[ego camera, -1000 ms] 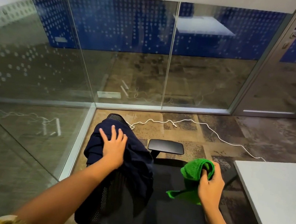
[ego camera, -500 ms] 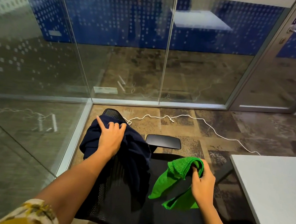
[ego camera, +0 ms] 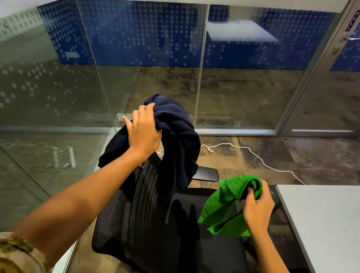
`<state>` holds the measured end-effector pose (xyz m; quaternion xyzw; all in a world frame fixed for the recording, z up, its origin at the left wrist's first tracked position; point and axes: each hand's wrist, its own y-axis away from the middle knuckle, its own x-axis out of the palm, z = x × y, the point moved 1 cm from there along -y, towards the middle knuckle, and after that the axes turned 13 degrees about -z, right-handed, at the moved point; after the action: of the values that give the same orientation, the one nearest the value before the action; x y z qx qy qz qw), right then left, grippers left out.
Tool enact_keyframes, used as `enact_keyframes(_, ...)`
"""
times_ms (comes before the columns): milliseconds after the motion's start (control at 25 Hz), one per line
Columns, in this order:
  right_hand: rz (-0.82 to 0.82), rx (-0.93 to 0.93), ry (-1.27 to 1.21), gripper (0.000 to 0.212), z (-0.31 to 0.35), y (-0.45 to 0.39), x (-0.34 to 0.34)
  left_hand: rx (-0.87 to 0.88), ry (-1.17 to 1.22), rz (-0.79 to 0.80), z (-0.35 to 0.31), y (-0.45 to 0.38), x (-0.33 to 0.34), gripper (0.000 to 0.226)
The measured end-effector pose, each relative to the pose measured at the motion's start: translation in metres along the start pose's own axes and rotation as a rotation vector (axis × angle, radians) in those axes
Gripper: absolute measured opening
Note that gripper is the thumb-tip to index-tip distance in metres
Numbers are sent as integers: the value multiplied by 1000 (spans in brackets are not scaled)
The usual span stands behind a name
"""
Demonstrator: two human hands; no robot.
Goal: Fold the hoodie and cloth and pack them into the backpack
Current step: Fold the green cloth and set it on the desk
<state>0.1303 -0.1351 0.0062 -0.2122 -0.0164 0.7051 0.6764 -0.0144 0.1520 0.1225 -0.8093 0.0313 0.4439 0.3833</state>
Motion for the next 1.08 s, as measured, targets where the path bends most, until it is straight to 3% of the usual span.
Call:
enact_keyframes(280, -121, 29, -38, 17, -1, -24, -57, 142, 397, -217, -135, -1, -56, 62)
enact_keyframes(440, -286, 14, -41, 28, -9, -44, -136, 151, 624, -247, -220, 27, -66, 55)
enact_keyframes(680, -520, 31, -54, 18, -36, -84, -274, 198, 872, -362, -343, 78, -87, 43)
enact_keyframes(920, -664, 73, 7, 12, -79, -93, -396, 35, 1179, -250, -458, 117, -72, 42)
enact_keyframes(1080, -747, 186, 36, 12, -115, -92, -471, -33, 1425, -35, -543, 160, -58, 31)
